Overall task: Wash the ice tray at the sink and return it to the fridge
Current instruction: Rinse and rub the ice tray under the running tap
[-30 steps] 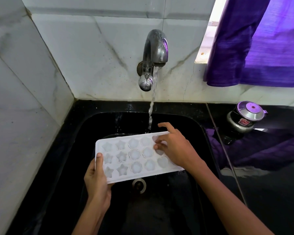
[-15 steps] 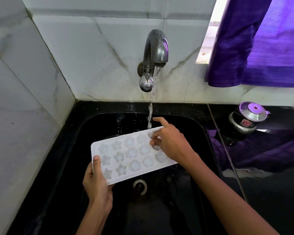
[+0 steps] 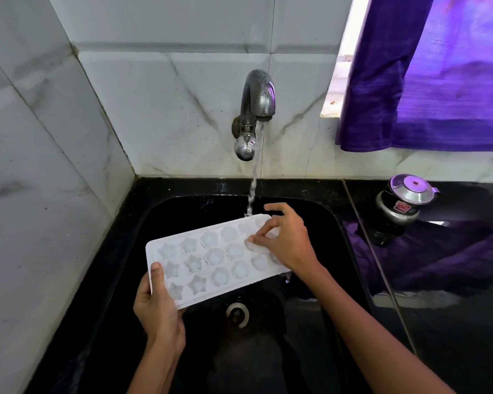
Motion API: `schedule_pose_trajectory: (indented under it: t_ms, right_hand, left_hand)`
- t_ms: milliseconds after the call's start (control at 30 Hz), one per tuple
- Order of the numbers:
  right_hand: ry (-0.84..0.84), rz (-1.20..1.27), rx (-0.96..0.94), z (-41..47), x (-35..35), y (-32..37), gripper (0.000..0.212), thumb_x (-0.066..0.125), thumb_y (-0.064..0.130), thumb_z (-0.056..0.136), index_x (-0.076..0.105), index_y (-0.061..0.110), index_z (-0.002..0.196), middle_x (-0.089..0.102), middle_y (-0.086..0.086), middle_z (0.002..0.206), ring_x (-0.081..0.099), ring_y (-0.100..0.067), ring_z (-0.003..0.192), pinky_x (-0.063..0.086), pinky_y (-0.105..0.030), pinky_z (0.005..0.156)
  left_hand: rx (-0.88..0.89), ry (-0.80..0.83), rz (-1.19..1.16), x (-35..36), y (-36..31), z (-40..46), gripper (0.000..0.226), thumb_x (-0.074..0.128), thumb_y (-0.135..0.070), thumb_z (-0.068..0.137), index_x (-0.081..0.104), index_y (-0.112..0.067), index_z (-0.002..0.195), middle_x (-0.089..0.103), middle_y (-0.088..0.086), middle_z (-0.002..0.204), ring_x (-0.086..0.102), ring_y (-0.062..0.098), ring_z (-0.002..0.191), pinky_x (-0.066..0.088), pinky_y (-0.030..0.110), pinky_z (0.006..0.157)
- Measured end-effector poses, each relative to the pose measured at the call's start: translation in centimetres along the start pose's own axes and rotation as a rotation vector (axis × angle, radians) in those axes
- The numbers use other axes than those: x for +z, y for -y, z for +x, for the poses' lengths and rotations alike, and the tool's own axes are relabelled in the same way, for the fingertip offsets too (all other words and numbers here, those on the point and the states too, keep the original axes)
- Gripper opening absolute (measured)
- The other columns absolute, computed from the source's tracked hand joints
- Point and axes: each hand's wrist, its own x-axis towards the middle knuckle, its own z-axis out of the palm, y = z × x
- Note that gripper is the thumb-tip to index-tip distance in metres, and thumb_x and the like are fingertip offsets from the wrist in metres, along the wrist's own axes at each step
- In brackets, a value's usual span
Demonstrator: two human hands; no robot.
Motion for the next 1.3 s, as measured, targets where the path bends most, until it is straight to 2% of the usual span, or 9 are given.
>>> schedule_pose_trajectory:
  t_ms: [167,267,433,600,700,800,1000,1167,1300]
  right_hand:
    - [0.285,-0.185,-0.095,-1.8,-0.1,-1.1,0.028,0.063,0.039,0.087,0.07,0.021,0.107,0.013,0.007,0.155,0.01,-0.016,0.143,0.02,-0.042,0.116]
    - [0.302,-0.291,-0.124,-2.1,-0.2,-1.0,0.037,0.055,0.041,0.092,0.061,0.023,0.123,0.007,0.007,0.157,-0.003,-0.018,0.145,0.014,-0.043,0.118]
    - [0.241,-0.277,-0.103,-1.4,-0.7,-0.2,0.034,0.065,0.041,0.084,0.071,0.015,0.106,0.015,0.009,0.155,0.008,-0.011,0.141,0.024,-0.034,0.11]
    - [0.296,-0.474,-0.16,-1.3,0.0,-0.6,0.038,0.053,0.042,0.092,0.058,0.027,0.126,-0.003,0.004,0.159,-0.004,-0.021,0.143,0.022,-0.04,0.112]
    - [0.199,-0.385,-0.151,-1.0,0.1,-0.4,0.028,0.063,0.039,0.086,0.07,0.022,0.107,0.011,0.006,0.156,0.004,-0.016,0.14,0.033,-0.033,0.1]
    - [0.163,-0.354,-0.131,-0.8,-0.1,-0.4,0.026,0.071,0.04,0.079,0.072,0.017,0.092,0.016,0.008,0.153,0.008,-0.013,0.138,0.037,-0.031,0.095]
    - [0.224,-0.529,-0.189,-0.8,0.5,-0.9,0.035,0.057,0.039,0.09,0.063,0.025,0.121,0.001,0.004,0.158,0.008,-0.021,0.139,0.049,-0.033,0.089]
    - [0.098,-0.467,-0.263,-0.5,1.3,-0.7,0.012,0.065,0.028,0.087,0.074,0.02,0.09,0.028,0.004,0.145,0.025,-0.019,0.129,0.05,-0.029,0.082]
    - [0.124,-0.487,-0.268,-0.3,1.6,0.0,0.022,0.058,0.027,0.092,0.069,0.018,0.109,0.017,0.001,0.152,0.018,-0.022,0.132,0.043,-0.025,0.087]
  left_hand:
    - [0.005,0.004,-0.01,0.7,-0.2,-0.6,0.02,0.055,-0.036,0.092,0.065,-0.018,0.096,0.068,0.003,0.093,0.066,0.019,0.079,0.056,0.033,0.063]
    - [-0.033,0.006,-0.022,1.1,-0.3,-0.6,0.027,0.055,-0.037,0.092,0.065,-0.015,0.105,0.069,0.004,0.094,0.067,0.021,0.079,0.057,0.03,0.053]
    - [-0.076,-0.002,-0.045,1.3,-0.2,-0.6,0.027,0.054,-0.037,0.093,0.063,-0.015,0.106,0.069,0.004,0.093,0.066,0.021,0.079,0.055,0.027,0.047]
    - [-0.075,0.0,-0.034,1.4,-0.5,-0.2,0.02,0.052,-0.037,0.093,0.064,-0.021,0.096,0.068,0.003,0.092,0.068,0.019,0.075,0.054,0.026,0.044]
    - [-0.056,0.01,-0.03,1.5,-0.6,-0.1,0.018,0.052,-0.037,0.094,0.064,-0.023,0.089,0.068,0.001,0.089,0.069,0.011,0.062,0.053,0.024,0.043]
    - [-0.042,0.003,-0.015,1.5,-0.3,-0.1,0.019,0.053,-0.037,0.094,0.064,-0.022,0.093,0.069,0.0,0.089,0.068,0.014,0.069,0.054,0.024,0.045]
    - [-0.032,-0.031,-0.027,1.6,0.1,-0.2,0.022,0.052,-0.037,0.094,0.064,-0.02,0.099,0.069,0.0,0.091,0.067,0.018,0.077,0.057,0.026,0.049]
    - [-0.028,-0.084,-0.045,1.4,0.5,-0.6,0.031,0.052,-0.038,0.094,0.064,-0.015,0.11,0.069,0.003,0.095,0.068,0.02,0.079,0.059,0.03,0.054]
    - [-0.004,-0.107,-0.062,1.2,0.3,-0.5,0.036,0.053,-0.039,0.093,0.064,-0.012,0.113,0.07,0.002,0.098,0.069,0.017,0.079,0.059,0.032,0.059]
